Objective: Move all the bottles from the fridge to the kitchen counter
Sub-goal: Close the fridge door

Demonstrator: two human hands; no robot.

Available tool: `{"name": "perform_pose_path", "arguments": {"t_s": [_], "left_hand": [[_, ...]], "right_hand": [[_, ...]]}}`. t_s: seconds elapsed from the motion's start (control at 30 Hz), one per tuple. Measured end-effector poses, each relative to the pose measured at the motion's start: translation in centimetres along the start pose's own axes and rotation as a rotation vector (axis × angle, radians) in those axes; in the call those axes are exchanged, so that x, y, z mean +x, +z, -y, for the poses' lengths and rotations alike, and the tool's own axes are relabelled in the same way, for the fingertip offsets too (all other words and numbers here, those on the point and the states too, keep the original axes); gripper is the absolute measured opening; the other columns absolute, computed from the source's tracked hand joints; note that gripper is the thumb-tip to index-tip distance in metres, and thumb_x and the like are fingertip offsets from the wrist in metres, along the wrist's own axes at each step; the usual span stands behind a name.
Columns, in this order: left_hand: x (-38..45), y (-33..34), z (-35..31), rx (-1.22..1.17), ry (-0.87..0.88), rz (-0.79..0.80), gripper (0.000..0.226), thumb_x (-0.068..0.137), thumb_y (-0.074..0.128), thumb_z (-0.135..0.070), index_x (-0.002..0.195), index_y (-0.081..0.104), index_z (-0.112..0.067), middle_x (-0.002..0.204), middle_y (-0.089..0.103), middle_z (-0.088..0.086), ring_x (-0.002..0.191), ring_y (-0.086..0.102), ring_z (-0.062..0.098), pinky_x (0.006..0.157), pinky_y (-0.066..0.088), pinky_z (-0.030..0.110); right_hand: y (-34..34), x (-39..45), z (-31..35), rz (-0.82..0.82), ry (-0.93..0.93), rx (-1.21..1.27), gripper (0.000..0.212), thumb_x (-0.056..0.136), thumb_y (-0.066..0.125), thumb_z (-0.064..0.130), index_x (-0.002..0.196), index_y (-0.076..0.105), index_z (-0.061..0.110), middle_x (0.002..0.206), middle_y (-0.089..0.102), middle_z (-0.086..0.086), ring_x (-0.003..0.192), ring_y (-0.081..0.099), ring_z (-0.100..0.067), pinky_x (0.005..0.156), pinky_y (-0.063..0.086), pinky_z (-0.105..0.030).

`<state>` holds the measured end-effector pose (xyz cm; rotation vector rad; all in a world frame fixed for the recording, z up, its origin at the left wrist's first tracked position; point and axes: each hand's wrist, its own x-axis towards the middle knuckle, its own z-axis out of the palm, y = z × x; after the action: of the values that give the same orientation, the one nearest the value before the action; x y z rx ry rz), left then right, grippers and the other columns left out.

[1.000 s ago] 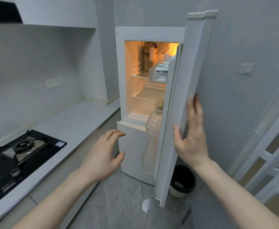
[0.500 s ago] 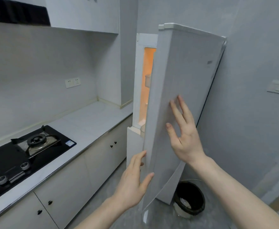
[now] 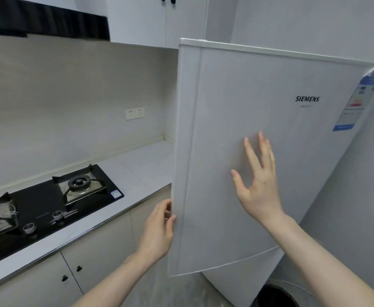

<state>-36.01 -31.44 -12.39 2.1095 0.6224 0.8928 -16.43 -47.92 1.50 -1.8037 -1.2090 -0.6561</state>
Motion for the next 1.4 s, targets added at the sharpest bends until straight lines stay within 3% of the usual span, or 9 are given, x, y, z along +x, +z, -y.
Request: {"name": "perform_pose_path", "arguments": {"t_s": [0.07, 0.17, 0.23, 0.47, 0.63, 0.8, 0.97, 1.23, 1.4], "left_hand": [[2.3, 0.0, 1.0, 0.011, -0.01, -0.009, 0.04, 0.096, 0.058, -0.004, 0.125, 0.054, -0.032, 0.111, 0.061, -0.016, 0.096, 0.059, 0.009, 0.086, 0.054, 0.033], [6.2, 0.3, 2.4, 0.023, -0.001, -0.02, 0.048, 0.095, 0.058, 0.0, 0.119, 0.052, -0.041, 0.107, 0.059, -0.022, 0.096, 0.058, 0.007, 0.084, 0.051, 0.021], [8.5, 0.4, 3.3, 0.018, 0.002, -0.027, 0.053, 0.094, 0.059, 0.001, 0.116, 0.049, -0.046, 0.107, 0.059, -0.022, 0.096, 0.058, 0.005, 0.082, 0.049, 0.015], [18.3, 1.8, 8.4, -0.032, 0.01, 0.063, 0.043, 0.095, 0.059, -0.004, 0.125, 0.056, -0.035, 0.111, 0.065, -0.013, 0.098, 0.062, 0.009, 0.087, 0.055, 0.036], [24.9, 3.0, 10.5, -0.1, 0.025, 0.141, 0.042, 0.097, 0.057, -0.004, 0.127, 0.058, -0.033, 0.115, 0.066, -0.016, 0.101, 0.062, 0.005, 0.089, 0.055, 0.03], [30.5, 4.8, 11.0, -0.135, 0.002, 0.199, 0.043, 0.098, 0.054, -0.003, 0.124, 0.058, -0.036, 0.113, 0.067, -0.017, 0.099, 0.06, -0.004, 0.081, 0.05, 0.011], [36.2, 6.6, 11.3, -0.078, 0.004, 0.264, 0.041, 0.097, 0.055, -0.004, 0.124, 0.06, -0.033, 0.108, 0.068, -0.019, 0.089, 0.065, -0.001, 0.074, 0.047, 0.012], [42.1, 10.7, 10.9, -0.032, 0.009, 0.286, 0.037, 0.098, 0.054, -0.008, 0.118, 0.058, -0.039, 0.106, 0.066, -0.02, 0.09, 0.065, 0.004, 0.072, 0.047, 0.022], [44.5, 12.9, 11.9, 0.064, 0.063, 0.272, 0.033, 0.102, 0.056, -0.021, 0.132, 0.059, -0.034, 0.115, 0.06, -0.01, 0.1, 0.061, 0.01, 0.08, 0.043, 0.024]], "right_hand": [[1.1, 1.1, -1.5, 0.0, 0.003, -0.026, 0.083, 0.09, 0.074, 0.011, 0.161, 0.031, 0.019, 0.173, 0.008, -0.002, 0.16, 0.004, -0.024, 0.128, 0.009, -0.03], [3.3, 2.8, -3.7, -0.006, -0.026, -0.102, 0.081, 0.089, 0.075, 0.013, 0.159, 0.035, 0.018, 0.172, 0.011, -0.005, 0.159, 0.006, -0.026, 0.126, 0.02, -0.054], [4.6, 3.6, -4.7, -0.011, -0.032, -0.165, 0.079, 0.09, 0.074, 0.014, 0.159, 0.037, 0.019, 0.172, 0.012, -0.006, 0.159, 0.007, -0.027, 0.122, 0.023, -0.062], [9.4, 6.7, -8.1, -0.053, -0.012, -0.358, 0.078, 0.09, 0.074, 0.019, 0.158, 0.038, 0.02, 0.172, 0.012, -0.006, 0.16, 0.006, -0.027, 0.126, 0.014, -0.059], [11.7, 8.7, -10.3, -0.076, 0.045, -0.497, 0.082, 0.087, 0.077, 0.024, 0.159, 0.036, 0.022, 0.172, 0.01, -0.007, 0.159, 0.005, -0.03, 0.126, 0.012, -0.06], [13.6, 10.7, -12.5, -0.074, 0.066, -0.588, 0.084, 0.088, 0.077, 0.024, 0.16, 0.035, 0.021, 0.172, 0.01, -0.008, 0.159, 0.004, -0.032, 0.126, 0.01, -0.059], [15.0, 12.1, -15.1, -0.079, 0.063, -0.604, 0.082, 0.087, 0.077, 0.016, 0.159, 0.037, 0.019, 0.171, 0.013, -0.01, 0.159, 0.003, -0.032, 0.127, 0.004, -0.054], [16.5, 13.8, -19.4, -0.082, 0.049, -0.613, 0.081, 0.085, 0.078, 0.009, 0.156, 0.042, 0.018, 0.171, 0.012, -0.008, 0.159, 0.002, -0.031, 0.128, -0.004, -0.048], [17.1, 14.6, -21.0, -0.081, 0.052, -0.613, 0.08, 0.085, 0.078, 0.009, 0.156, 0.042, 0.018, 0.171, 0.012, -0.009, 0.159, 0.002, -0.033, 0.128, -0.004, -0.049]]}}
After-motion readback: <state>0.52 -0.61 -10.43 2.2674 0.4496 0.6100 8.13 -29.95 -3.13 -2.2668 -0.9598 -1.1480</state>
